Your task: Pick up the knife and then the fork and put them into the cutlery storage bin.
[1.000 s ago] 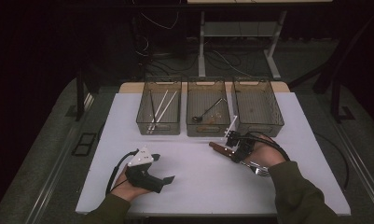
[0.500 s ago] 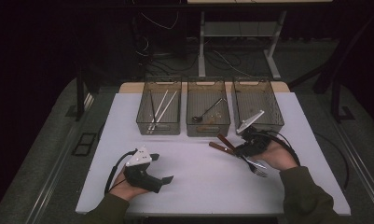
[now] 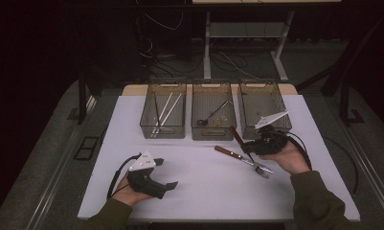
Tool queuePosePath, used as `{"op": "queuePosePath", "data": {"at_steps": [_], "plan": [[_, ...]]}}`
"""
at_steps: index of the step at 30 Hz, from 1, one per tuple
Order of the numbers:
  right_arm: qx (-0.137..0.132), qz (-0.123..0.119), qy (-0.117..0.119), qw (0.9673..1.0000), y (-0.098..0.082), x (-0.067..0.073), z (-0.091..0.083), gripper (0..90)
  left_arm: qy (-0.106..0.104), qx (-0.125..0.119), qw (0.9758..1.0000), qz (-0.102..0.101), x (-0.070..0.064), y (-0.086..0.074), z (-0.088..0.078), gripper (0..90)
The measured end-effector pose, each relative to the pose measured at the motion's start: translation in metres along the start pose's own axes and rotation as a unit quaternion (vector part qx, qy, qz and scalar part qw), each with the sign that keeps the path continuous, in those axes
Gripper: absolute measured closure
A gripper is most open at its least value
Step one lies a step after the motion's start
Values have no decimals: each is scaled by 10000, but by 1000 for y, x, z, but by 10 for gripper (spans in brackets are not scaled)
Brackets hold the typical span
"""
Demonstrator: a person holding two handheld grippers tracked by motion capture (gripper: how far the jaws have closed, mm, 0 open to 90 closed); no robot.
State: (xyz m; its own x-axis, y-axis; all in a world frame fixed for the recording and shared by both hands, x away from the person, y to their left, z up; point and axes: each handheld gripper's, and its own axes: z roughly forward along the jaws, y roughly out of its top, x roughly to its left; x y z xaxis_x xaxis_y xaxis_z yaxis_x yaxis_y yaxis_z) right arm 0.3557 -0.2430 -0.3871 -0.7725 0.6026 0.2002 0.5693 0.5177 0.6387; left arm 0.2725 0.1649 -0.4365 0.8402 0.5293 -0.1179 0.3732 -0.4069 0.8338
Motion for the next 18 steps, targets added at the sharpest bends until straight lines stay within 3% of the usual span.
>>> {"op": "queuePosePath", "data": {"at_steps": [11, 18], "plan": [[-660, 194, -122, 9976, 4, -7, -23, 774, -16, -16, 10000, -54, 1, 0, 1, 0], [-943, 269, -401, 9944, 8, -14, -36, 774, -90, -27, 9999, -97, 0, 0, 2, 0]]}}
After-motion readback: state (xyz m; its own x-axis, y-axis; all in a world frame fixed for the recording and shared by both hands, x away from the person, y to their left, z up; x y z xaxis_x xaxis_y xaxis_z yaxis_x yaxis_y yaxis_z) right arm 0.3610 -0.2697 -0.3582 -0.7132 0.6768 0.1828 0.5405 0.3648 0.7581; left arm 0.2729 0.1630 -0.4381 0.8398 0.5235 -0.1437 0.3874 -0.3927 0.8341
